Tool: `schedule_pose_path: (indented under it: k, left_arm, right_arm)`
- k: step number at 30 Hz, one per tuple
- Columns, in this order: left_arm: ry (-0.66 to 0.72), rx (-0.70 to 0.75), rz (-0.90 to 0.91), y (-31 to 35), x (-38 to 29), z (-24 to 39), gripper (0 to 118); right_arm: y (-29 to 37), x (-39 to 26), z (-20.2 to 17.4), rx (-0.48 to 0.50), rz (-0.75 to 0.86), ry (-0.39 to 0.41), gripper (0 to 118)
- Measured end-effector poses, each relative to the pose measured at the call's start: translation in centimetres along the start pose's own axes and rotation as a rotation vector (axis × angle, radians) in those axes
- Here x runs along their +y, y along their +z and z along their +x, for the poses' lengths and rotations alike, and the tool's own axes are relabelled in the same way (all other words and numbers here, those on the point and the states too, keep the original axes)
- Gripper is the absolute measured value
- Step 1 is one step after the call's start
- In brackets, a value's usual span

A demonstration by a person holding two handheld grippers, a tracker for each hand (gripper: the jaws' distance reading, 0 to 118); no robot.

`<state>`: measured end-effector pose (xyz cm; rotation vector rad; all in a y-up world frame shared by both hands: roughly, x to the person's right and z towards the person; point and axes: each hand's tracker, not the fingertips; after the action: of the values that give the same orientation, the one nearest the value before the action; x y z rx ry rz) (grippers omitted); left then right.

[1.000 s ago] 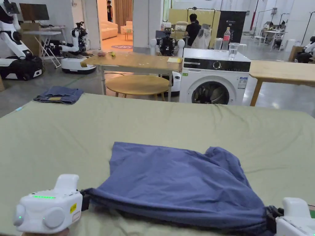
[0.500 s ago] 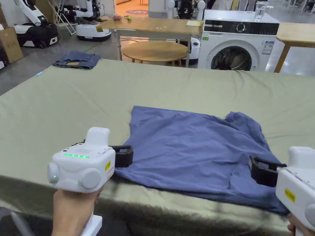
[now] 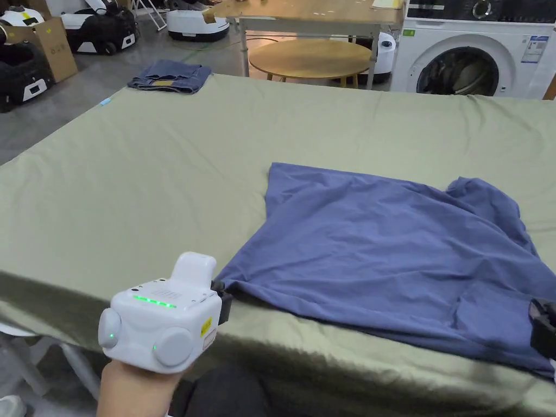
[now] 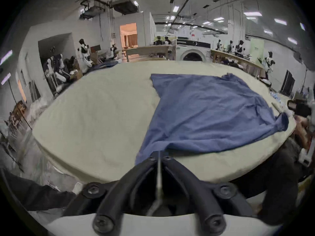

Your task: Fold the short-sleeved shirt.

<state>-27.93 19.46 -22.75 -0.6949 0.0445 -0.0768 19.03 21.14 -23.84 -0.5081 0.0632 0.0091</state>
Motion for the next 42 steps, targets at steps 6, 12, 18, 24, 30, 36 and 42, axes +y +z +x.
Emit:
schedule_pose_path:
  k: [6, 12, 18, 24, 30, 36, 42]
  left_arm:
    - [0.019, -0.033, -0.082, -3.7, -0.3, -1.2, 105]
    - [0.025, -0.071, -0.108, -6.6, 0.6, -1.2, 0]
    - [0.028, -0.072, -0.103, -7.3, 1.2, -1.4, 0]
    - [0.023, -0.073, -0.106, -7.2, 1.6, -0.8, 0]
    - [0.018, -0.085, -0.116, -6.3, 2.2, -0.1, 0]
    - [-0.034, -0.065, -0.050, -3.5, 6.4, -0.3, 0]
    - [-0.085, -0.078, -0.032, -5.7, 13.4, -0.1, 0]
  right_arm:
    - [-0.5, -1.5, 1.2, -0.030, -0.034, 0.006, 0]
    - [-0.8, -1.8, 2.9, -0.064, -0.069, -0.015, 0]
    - [-0.4, -2.6, 5.1, -0.036, -0.089, -0.041, 118]
    - [-2.2, -2.8, 7.9, -0.049, -0.187, -0.050, 34]
    - [-1.0, -4.5, 8.0, 0.014, -0.174, -0.170, 0]
    - [-0.9, 0.9, 9.3, 0.029, -0.060, -0.201, 0]
    - [-3.4, 7.9, 9.2, 0.029, 0.010, -0.146, 0]
